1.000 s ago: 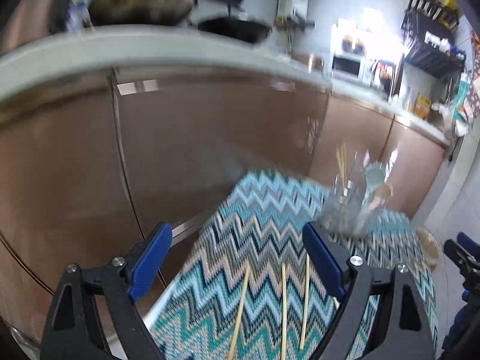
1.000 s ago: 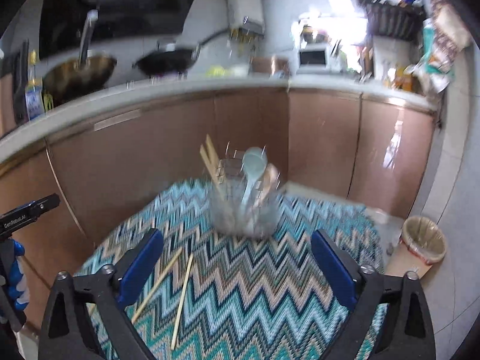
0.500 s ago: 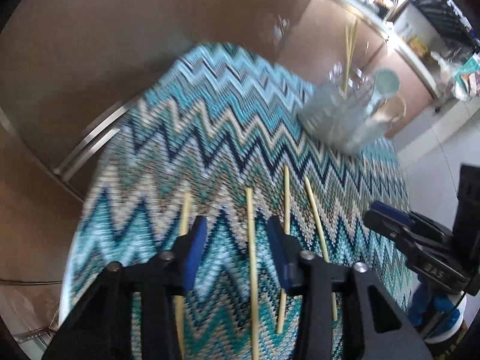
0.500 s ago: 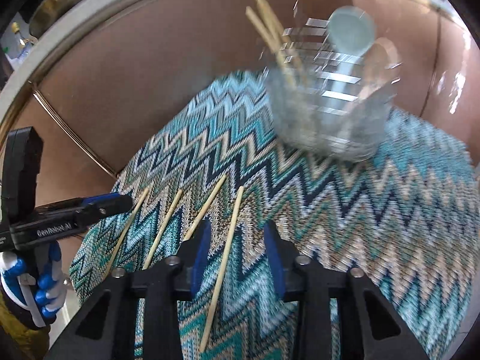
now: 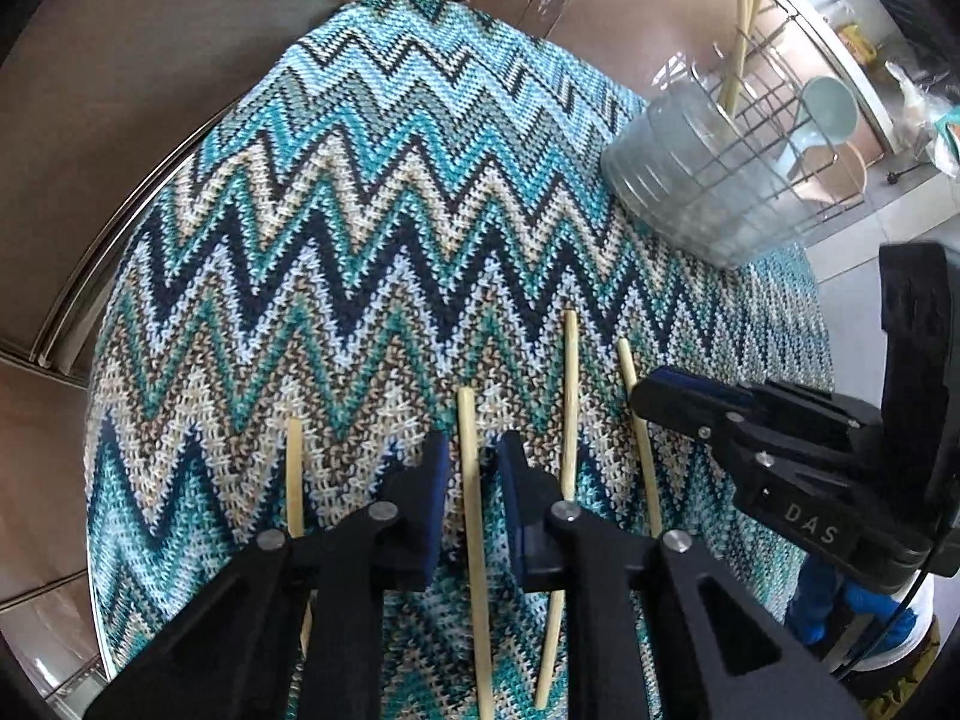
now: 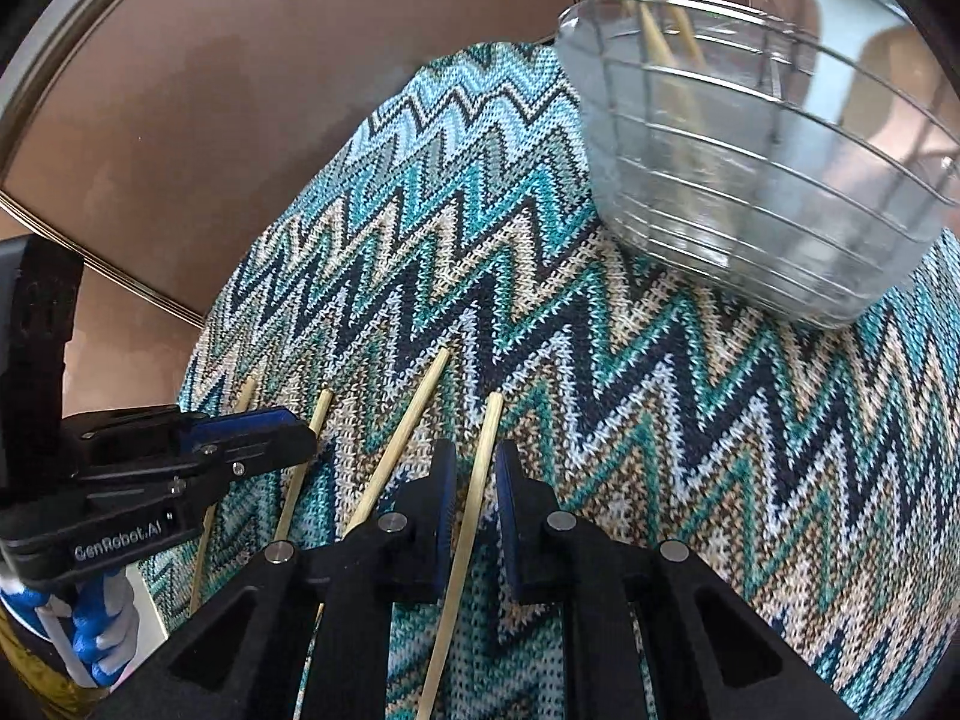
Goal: Organize utensils
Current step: 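Grasp a bamboo chopstick with the left tool while the right tool grasps another chopstick, then lift both chopsticks over the wire basket and open both tools to drop them, then move both open tools back toward the remaining chopsticks on the rug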
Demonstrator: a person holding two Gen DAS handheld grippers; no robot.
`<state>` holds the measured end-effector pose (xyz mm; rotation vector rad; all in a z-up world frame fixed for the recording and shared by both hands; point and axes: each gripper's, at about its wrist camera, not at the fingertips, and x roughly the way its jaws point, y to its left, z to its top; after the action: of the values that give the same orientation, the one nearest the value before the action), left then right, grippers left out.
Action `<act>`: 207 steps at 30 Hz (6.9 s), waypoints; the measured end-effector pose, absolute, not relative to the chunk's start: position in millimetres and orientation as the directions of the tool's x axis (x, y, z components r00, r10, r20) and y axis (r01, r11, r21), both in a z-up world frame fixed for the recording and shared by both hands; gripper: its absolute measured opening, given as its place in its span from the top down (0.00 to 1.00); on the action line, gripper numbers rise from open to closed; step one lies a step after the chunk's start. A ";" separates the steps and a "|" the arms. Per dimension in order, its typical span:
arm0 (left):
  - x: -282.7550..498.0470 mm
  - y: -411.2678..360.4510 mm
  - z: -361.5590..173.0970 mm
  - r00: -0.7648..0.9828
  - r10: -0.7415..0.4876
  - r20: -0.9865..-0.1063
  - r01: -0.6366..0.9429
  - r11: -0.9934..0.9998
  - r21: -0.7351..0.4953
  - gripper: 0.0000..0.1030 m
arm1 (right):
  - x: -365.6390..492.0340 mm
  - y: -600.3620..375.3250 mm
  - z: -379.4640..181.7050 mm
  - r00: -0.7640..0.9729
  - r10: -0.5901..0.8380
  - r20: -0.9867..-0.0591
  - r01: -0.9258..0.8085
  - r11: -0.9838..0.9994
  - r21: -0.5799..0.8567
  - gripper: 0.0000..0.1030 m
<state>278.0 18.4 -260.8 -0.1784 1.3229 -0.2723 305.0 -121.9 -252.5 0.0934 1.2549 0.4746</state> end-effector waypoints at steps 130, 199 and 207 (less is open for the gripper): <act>34.4 61.8 13.8 0.994 0.001 -0.110 -0.014 0.993 -0.119 0.20 | 23.4 -211.3 27.5 0.998 0.067 -0.005 -0.067 0.996 0.060 0.00; 97.3 35.9 -108.4 0.912 0.038 -0.408 -0.017 0.998 0.054 0.15 | 88.7 -195.1 -85.9 0.906 0.246 -0.346 -0.164 0.954 0.249 0.00; 132.0 46.0 -136.9 0.867 0.033 -0.497 -0.011 0.999 0.046 0.15 | 134.8 -166.2 -116.7 0.831 0.265 -0.489 -0.184 0.961 0.207 0.00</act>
<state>132.0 46.0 -136.9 0.0421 0.5207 0.0230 134.8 -166.2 -116.7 0.1535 0.5396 0.2392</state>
